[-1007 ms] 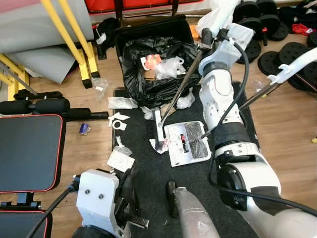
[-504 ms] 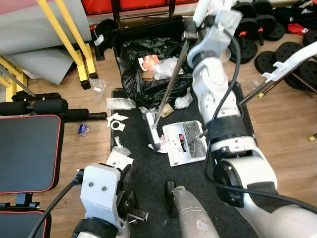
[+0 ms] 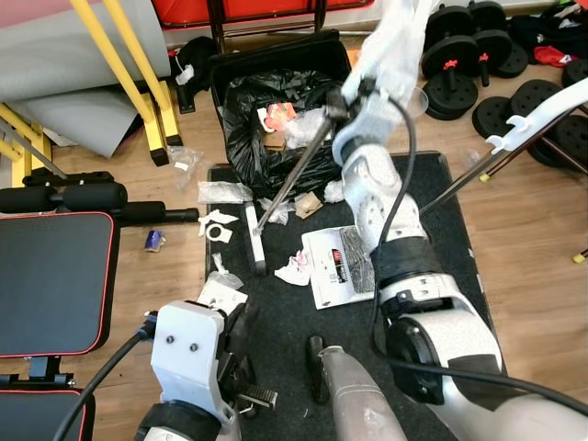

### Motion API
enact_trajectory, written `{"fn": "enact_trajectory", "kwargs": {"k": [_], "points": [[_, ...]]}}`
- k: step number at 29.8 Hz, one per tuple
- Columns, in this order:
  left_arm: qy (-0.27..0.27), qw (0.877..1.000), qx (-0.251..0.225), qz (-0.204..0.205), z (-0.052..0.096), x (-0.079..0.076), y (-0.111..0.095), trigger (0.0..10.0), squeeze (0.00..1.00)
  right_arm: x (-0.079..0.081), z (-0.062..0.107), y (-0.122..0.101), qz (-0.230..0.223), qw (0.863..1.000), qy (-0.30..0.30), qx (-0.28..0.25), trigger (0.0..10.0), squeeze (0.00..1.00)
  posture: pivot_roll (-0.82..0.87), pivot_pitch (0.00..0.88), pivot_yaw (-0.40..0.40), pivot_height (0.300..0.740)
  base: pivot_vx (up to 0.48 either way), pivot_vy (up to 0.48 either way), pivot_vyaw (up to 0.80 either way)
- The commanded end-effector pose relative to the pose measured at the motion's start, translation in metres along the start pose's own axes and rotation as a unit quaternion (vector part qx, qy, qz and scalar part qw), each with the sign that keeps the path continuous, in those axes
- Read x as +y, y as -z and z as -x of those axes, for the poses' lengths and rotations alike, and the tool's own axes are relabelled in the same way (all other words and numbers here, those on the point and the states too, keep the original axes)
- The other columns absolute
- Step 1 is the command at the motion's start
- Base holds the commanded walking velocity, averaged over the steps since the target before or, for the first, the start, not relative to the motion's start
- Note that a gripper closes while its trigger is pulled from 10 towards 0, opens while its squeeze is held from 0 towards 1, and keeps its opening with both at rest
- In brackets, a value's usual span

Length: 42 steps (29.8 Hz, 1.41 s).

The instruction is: Sweep floor

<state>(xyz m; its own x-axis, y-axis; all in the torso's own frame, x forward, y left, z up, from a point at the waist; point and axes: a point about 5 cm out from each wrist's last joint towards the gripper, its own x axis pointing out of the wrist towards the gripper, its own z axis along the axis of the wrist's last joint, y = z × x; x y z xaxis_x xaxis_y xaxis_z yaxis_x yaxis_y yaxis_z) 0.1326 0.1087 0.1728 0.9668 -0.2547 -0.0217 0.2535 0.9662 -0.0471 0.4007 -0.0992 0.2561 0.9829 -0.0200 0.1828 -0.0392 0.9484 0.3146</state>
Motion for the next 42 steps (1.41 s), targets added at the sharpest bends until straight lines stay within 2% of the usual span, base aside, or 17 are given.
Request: {"fn": "enact_trajectory", "kwargs": {"k": [1,2,4,5,7,11,22,26,27,28,32,35,37,42], "points": [[-0.010,1.000,0.015,0.003,0.003,0.002,0.004,10.0,0.00,-0.005,0.001,0.005,0.017,1.000,0.011,0.013,10.0,0.00,-0.04,0.348,-0.049,0.740,0.000,0.000,0.00],[-0.010,1.000,0.015,0.003,0.003,0.002,0.004,10.0,0.00,-0.005,0.001,0.005,0.017,1.000,0.011,0.013,10.0,0.00,-0.04,0.348,-0.049,0.740,0.000,0.000,0.00],[-0.008,1.000,0.016,0.004,0.003,0.002,0.004,10.0,0.00,-0.014,-0.005,-0.013,0.047,0.998,0.029,-0.010,10.0,0.00,-0.04,0.346,-0.044,0.740,0.000,0.000,0.00],[-0.008,1.000,0.016,0.004,0.003,0.002,0.004,10.0,0.00,-0.014,-0.005,-0.013,0.047,0.998,0.029,-0.010,10.0,0.00,-0.04,0.346,-0.044,0.740,0.000,0.000,0.00],[-0.008,1.000,0.016,0.005,0.002,0.003,0.005,10.0,0.00,-0.019,-0.010,-0.031,0.069,0.996,0.039,-0.033,10.0,0.00,-0.04,0.341,-0.041,0.740,0.000,0.000,0.00],[-0.008,1.000,0.016,0.004,0.001,0.004,0.006,10.0,0.00,-0.018,-0.014,-0.048,0.089,0.994,0.043,-0.056,10.0,0.00,-0.04,0.337,-0.041,0.740,0.000,0.000,0.00],[-0.009,1.000,0.012,0.003,-0.003,0.005,0.006,10.0,0.00,-0.016,-0.020,-0.068,0.127,0.990,0.043,-0.040,10.0,0.00,-0.05,0.327,-0.043,0.740,0.000,0.000,0.00],[-0.008,1.000,0.010,0.003,-0.004,0.005,0.006,10.0,0.00,-0.011,-0.021,-0.078,0.109,0.992,0.029,-0.058,10.0,0.00,-0.05,0.324,-0.042,0.740,0.000,0.000,0.00],[-0.008,1.000,0.010,0.004,-0.004,0.005,0.006,10.0,0.00,-0.006,-0.021,-0.082,0.093,0.993,0.016,-0.066,10.0,0.00,-0.05,0.321,-0.043,0.740,0.000,0.000,0.00],[-0.008,1.000,0.009,0.004,-0.006,0.006,0.007,10.0,0.00,0.008,-0.018,-0.088,0.033,0.996,-0.030,-0.074,10.0,0.00,-0.05,0.316,-0.044,0.740,0.000,0.000,0.00],[-0.008,1.000,0.008,0.003,-0.006,0.006,0.007,10.0,0.00,0.015,-0.017,-0.089,0.003,0.996,-0.054,-0.065,10.0,0.00,-0.05,0.312,-0.044,0.740,0.000,0.000,0.00],[-0.008,1.000,0.008,0.003,-0.008,0.007,0.008,10.0,0.00,0.021,-0.014,-0.086,-0.003,0.996,-0.080,-0.041,10.0,0.00,-0.05,0.306,-0.046,0.740,0.000,0.000,0.00],[-0.009,1.000,0.007,0.002,-0.009,0.008,0.008,10.0,0.00,0.022,-0.011,-0.088,0.074,0.991,-0.104,-0.050,10.0,0.00,-0.05,0.300,-0.047,0.740,0.000,0.000,0.00],[-0.009,1.000,0.005,0.001,-0.012,0.009,0.010,10.0,0.00,0.022,-0.010,-0.080,0.041,0.989,-0.142,-0.009,10.0,0.00,-0.05,0.282,-0.048,0.740,0.000,0.000,0.00]]}}
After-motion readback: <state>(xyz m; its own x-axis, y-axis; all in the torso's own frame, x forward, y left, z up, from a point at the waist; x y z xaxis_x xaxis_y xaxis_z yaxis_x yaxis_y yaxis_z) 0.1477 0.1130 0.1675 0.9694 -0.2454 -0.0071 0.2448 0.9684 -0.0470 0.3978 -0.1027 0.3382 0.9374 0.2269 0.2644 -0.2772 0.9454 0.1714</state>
